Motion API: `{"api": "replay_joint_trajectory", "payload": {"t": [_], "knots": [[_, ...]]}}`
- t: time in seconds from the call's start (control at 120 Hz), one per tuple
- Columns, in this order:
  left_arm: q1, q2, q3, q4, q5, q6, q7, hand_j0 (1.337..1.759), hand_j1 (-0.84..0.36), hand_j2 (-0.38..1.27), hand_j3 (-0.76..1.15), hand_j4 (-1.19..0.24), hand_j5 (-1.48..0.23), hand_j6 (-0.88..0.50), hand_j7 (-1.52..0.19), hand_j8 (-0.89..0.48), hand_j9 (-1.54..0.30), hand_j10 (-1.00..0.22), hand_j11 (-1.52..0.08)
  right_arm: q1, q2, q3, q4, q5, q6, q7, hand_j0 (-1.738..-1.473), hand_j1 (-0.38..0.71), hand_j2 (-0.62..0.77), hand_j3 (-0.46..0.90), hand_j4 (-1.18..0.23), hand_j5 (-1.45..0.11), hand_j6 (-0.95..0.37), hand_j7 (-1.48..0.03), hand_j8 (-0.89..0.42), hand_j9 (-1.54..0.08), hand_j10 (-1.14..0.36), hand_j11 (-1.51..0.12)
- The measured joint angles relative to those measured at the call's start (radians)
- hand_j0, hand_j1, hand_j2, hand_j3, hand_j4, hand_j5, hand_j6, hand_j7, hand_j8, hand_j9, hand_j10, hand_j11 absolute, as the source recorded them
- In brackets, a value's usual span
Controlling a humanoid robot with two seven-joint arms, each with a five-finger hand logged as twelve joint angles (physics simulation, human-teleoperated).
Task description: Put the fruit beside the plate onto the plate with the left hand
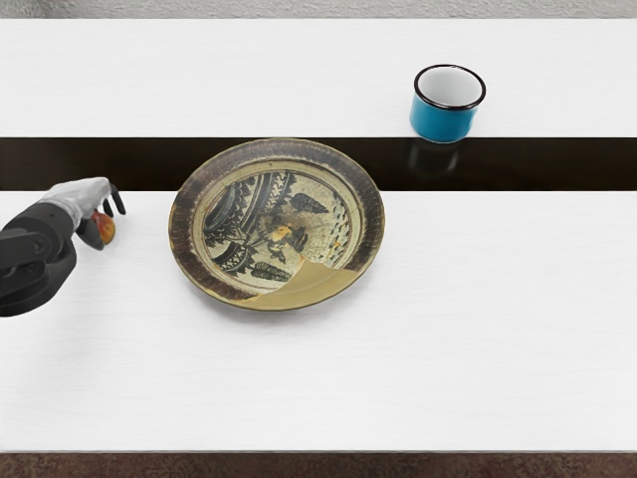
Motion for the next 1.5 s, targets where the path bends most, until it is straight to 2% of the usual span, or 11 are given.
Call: {"api": "replay_joint_trajectory", "payload": {"t": [0.425, 0.558, 0.633, 0.858, 0.992, 1.192, 1.3, 1.442, 1.5], "knots": [[0.009, -0.005, -0.001, 0.001, -0.037, 0.004, 0.0, 1.653, -0.3, 0.19, 0.0, -0.71, -0.76, -0.52, -0.8, -0.43, -0.84, -0.61, -0.85, 0.0, 0.0, 0.0, 0.0, 0.0, 0.0, 0.0, -1.658, -0.33, 0.0, 0.0, -0.01, -0.02, -0.01, -0.02, -0.01, -0.02, -0.01, -0.02], [-0.01, 0.002, -0.011, 0.001, -0.093, 0.001, -0.001, 1.654, -0.3, 0.37, 0.0, -0.71, -0.86, -0.58, -0.87, -0.48, -0.9, -0.69, -0.91, 0.0, 0.0, 0.0, 0.0, 0.0, 0.0, 0.0, -1.658, -0.33, 0.0, 0.0, -0.01, -0.02, -0.01, -0.02, -0.01, -0.02, -0.01, -0.02], [-0.034, 0.014, -0.052, 0.001, -0.163, -0.001, -0.001, 1.655, -0.3, 0.52, 0.0, -0.72, -0.9, -0.61, -0.91, -0.5, -0.92, -0.73, -0.93, 0.0, 0.0, 0.0, 0.0, 0.0, 0.0, 0.0, -1.658, -0.33, 0.0, 0.0, -0.01, -0.02, -0.01, -0.02, -0.01, -0.02, -0.01, -0.02], [-0.049, 0.067, -0.225, 0.001, -0.372, -0.061, -0.001, 1.656, -0.34, 0.6, 0.0, -0.73, -0.97, -0.59, -0.96, -0.5, -0.96, -0.71, -0.97, 0.0, 0.0, 0.0, 0.0, 0.0, 0.0, 0.0, -1.658, -0.33, 0.0, 0.0, -0.01, -0.02, -0.01, -0.02, -0.01, -0.02, -0.01, -0.02], [-0.046, 0.088, -0.391, 0.0, -0.485, -0.166, -0.001, 1.657, -0.38, 0.66, 0.0, -0.73, -1.0, -0.56, -0.98, -0.48, -0.97, -0.69, -0.98, 0.0, 0.0, 0.0, 0.0, 0.0, 0.0, 0.0, -1.658, -0.33, 0.0, 0.0, -0.01, -0.02, -0.01, -0.02, -0.01, -0.02, -0.01, -0.02], [-0.047, 0.083, -0.597, 0.0, -0.674, -0.419, 0.0, 1.657, -0.41, 0.71, 0.0, -0.74, -1.01, -0.54, -0.99, -0.46, -0.97, -0.67, -0.98, 0.0, 0.0, 0.0, 0.0, 0.0, 0.0, 0.0, -1.658, -0.33, 0.0, 0.0, -0.01, -0.02, -0.01, -0.02, -0.01, -0.02, -0.01, -0.02], [-0.048, 0.056, -0.641, 0.0, -0.742, -0.51, 0.0, 1.657, -0.43, 0.74, 0.0, -0.74, -1.01, -0.54, -0.99, -0.45, -0.97, -0.67, -0.98, 0.0, 0.0, 0.0, 0.0, 0.0, 0.0, 0.0, -1.658, -0.33, 0.0, 0.0, -0.01, -0.02, -0.01, -0.02, -0.01, -0.02, -0.01, -0.02], [-0.02, -0.014, -0.65, -0.001, -0.778, -0.554, 0.0, 1.656, -0.48, 0.82, 0.0, -0.73, -1.03, -0.5, -1.0, -0.44, -0.98, -0.65, -0.99, 0.0, 0.0, 0.0, 0.0, 0.0, 0.0, 0.0, -1.658, -0.33, 0.0, 0.0, -0.01, -0.02, -0.01, -0.02, -0.01, -0.02, -0.01, -0.02], [0.015, -0.056, -0.646, -0.001, -0.775, -0.559, -0.001, 1.656, -0.43, 0.77, 0.0, -0.75, -1.01, -0.55, -0.98, -0.47, -0.97, -0.68, -0.99, 0.0, 0.0, 0.0, 0.0, 0.0, 0.0, 0.0, -1.658, -0.33, 0.0, 0.0, -0.01, -0.02, -0.01, -0.02, -0.01, -0.02, -0.01, -0.02]]}}
